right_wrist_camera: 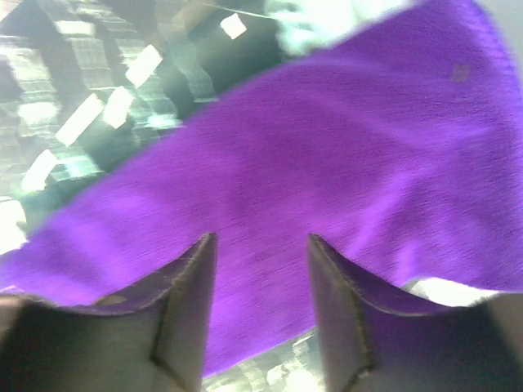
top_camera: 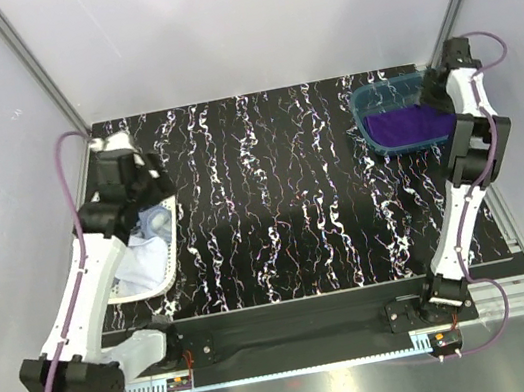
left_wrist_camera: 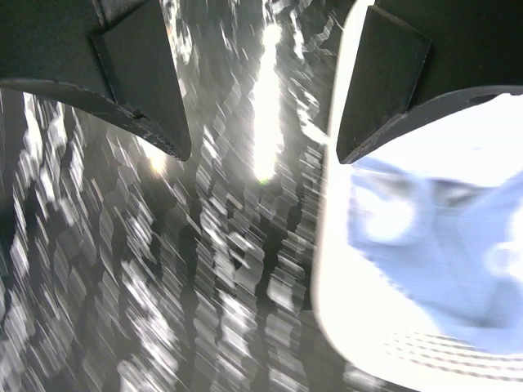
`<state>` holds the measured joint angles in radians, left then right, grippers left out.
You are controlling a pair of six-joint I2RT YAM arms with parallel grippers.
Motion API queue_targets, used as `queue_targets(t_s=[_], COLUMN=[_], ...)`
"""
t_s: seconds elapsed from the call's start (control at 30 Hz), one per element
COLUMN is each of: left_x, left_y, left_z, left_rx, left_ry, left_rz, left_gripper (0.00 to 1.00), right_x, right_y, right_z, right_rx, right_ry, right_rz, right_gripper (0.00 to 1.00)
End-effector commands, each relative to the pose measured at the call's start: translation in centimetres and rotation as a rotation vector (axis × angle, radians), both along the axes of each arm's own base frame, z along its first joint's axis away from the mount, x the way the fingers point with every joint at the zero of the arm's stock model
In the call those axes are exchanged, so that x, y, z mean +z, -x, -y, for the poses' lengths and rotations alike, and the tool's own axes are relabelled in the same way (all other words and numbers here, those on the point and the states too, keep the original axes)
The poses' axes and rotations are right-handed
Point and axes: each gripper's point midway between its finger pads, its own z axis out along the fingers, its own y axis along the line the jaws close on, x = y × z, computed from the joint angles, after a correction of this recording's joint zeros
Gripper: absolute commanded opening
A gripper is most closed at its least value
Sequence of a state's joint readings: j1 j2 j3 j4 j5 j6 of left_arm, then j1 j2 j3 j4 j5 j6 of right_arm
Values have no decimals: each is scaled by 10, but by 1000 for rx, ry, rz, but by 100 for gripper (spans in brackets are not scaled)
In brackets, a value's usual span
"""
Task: Fold and stack the towels
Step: Grab crumpled towel
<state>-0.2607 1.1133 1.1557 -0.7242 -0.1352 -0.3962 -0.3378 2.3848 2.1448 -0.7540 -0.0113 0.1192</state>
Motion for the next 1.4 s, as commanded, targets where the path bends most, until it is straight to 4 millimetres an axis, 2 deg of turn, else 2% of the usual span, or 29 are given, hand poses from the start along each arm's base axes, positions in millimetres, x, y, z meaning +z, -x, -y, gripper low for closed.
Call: queue_targets(t_s=[0.0, 0.07, 0.1, 0.13, 0.17, 0.2, 0.23, 0.3, 0.33, 0.37, 0.4, 0.47, 0.53, 0.57, 0.6, 0.67, 0.77, 0.9, 1.03, 1.13, 1.17, 1.2, 1.23, 1.27, 1.3, 1.33, 1.37], left_x=[-14, -34, -50, -66, -73, -80, -94, -106, -121, -124, -130, -146, -148, -149, -141, -135, -137, -161, -184, -182, -173, -164, -154, -134, -106, -87, -52], left_y=[-10, -12, -14, -12, -13, -22, -19, -22, -19, -22, -21, -28, -43, -50, -59, -63, -65, -58, -45, -44, -51, -56, -55, -59, -69, -73, -77], left_z=[-65, -88, -96, -102, -111, -115, -116, -124, -127, -138, -142, -144, -139, -128, -125, -119, -115, -112, -119, -123, -123, -124, -122, -119, -117, -115, -108], left_rx=[278, 350, 382, 406, 435, 448, 452, 462, 469, 501, 508, 492, 431, 376, 340, 318, 306, 312, 347, 370, 369, 370, 363, 353, 348, 338, 315], left_ry=[-30, 0, 25, 48, 104, 141, 160, 167, 147, 99, 77, 80, 96, 135, 121, 31, -47, -39, -81, -97, -94, -90, -85, -73, -66, -59, -36], left_rz=[-53, -108, -157, -199, -215, -203, -222, -233, -295, -312, -343, -396, -386, -386, -361, -358, -392, -460, -565, -578, -554, -534, -530, -483, -419, -372, -288], left_gripper=[78, 78, 77, 75, 74, 71, 69, 67, 68, 68, 68, 68, 67, 66, 65, 65, 65, 65, 61, 42, 33, 15, 9, 3, 0, 0, 0], right_x=[138, 158, 173, 179, 187, 193, 196, 202, 202, 204, 200, 204, 205, 209, 213, 215, 223, 217, 210, 209, 213, 211, 212, 214, 216, 218, 221], right_y=[-25, -20, -10, -5, -3, 12, 20, 40, 50, 56, 73, 87, 101, 104, 104, 110, 108, 109, 108, 105, 105, 104, 104, 105, 106, 107, 108], right_z=[-77, -111, -145, -163, -178, -204, -214, -227, -248, -254, -258, -278, -289, -299, -307, -316, -312, -311, -313, -308, -306, -305, -306, -307, -309, -310, -309], right_rx=[119, 169, 239, 258, 291, 342, 359, 403, 445, 459, 475, 526, 545, 568, 588, 624, 616, 612, 617, 608, 601, 596, 598, 602, 611, 610, 606], right_ry=[-13, -21, -48, -69, -79, -104, -124, -165, -198, -213, -232, -283, -298, -316, -326, -329, -300, -290, -298, -268, -257, -252, -256, -262, -274, -277, -279], right_rz=[286, 319, 342, 356, 385, 395, 404, 436, 434, 446, 442, 475, 491, 503, 508, 489, 505, 494, 475, 468, 464, 457, 457, 458, 462, 465, 466], right_gripper=[65, 73, 90, 98, 100, 100, 100, 100, 100, 100, 100, 100, 100, 100, 100, 100, 100, 100, 100, 100, 100, 100, 100, 100, 100, 100, 100])
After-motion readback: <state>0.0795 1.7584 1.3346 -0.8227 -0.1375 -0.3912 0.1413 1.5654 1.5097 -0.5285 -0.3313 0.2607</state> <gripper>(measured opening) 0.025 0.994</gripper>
